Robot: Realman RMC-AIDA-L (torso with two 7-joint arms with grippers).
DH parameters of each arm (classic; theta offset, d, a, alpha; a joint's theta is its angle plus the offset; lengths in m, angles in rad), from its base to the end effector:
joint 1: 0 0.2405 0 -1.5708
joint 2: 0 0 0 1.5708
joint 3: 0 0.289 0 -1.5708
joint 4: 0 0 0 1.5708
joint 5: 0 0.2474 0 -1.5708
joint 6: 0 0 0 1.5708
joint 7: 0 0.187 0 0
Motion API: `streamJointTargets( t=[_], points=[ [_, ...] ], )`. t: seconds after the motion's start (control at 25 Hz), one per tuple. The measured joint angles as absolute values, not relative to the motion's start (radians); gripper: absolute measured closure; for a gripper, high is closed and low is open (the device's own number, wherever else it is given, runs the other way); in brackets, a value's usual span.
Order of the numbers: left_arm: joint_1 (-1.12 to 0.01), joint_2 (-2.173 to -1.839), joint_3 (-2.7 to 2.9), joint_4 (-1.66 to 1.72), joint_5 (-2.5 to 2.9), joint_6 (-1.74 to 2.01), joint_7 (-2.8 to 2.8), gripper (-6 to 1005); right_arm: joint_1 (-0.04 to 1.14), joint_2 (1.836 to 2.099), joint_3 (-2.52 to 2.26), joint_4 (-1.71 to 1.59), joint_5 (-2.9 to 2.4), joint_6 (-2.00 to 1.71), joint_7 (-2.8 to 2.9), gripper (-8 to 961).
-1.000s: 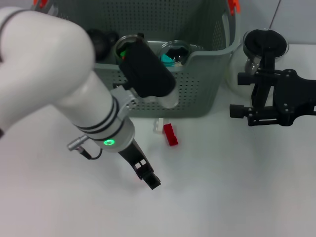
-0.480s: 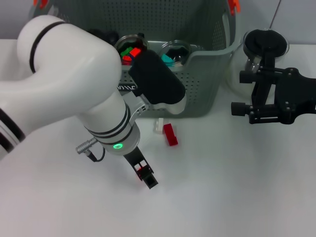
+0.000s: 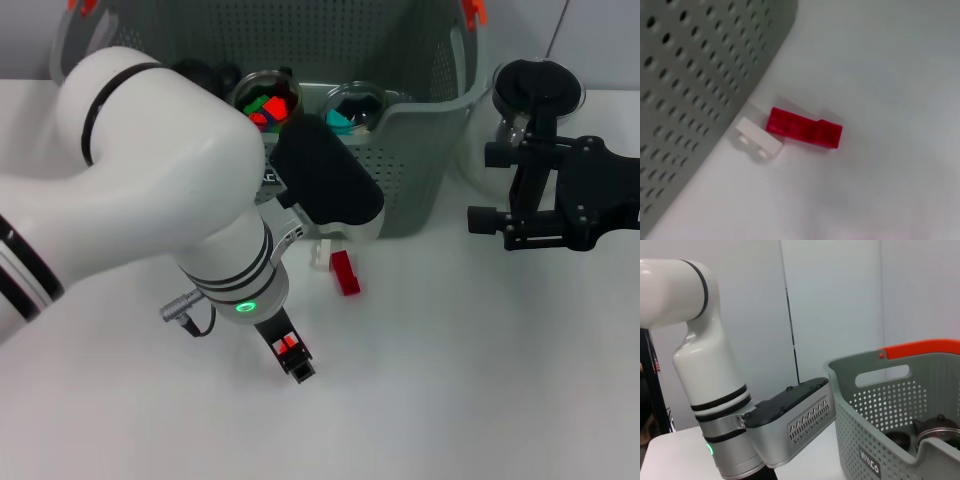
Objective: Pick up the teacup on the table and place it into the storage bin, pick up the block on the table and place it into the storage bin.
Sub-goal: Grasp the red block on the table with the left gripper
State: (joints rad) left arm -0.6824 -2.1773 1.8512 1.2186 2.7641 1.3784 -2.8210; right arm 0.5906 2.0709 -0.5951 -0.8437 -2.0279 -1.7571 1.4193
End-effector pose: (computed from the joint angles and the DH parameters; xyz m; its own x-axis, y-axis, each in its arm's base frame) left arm -0.1810 0.3792 -0.1717 0.7307 0.5299 -0.4304 0.3328 -0.8270 -0.4531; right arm 0.2469 0.4008 0.0003 0.8345 -0.1792 -0.5211 -0.2963 -0.9432 -0.1501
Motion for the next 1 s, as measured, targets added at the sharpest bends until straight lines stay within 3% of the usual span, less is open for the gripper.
streamJointTargets(
  t=[0.56,0.92,1.0],
  points=[
    [-0.694,-2.178,1.876,1.218,2.773,1.377,-2.851,411,0.591,2.071,-0.594,-0.844,-2.028,-1.758,1.416,26],
    [-0.695,-2.178,1.878,1.216,2.773,1.381,-2.851,706,0.591,2.071,-0.594,-0.844,-2.028,-1.758,1.416,26],
    [-0.696,-2.178,1.88,1.216,2.773,1.383,-2.852,728,0.591,2.071,-0.594,-0.844,-2.028,-1.758,1.416,26]
  ],
)
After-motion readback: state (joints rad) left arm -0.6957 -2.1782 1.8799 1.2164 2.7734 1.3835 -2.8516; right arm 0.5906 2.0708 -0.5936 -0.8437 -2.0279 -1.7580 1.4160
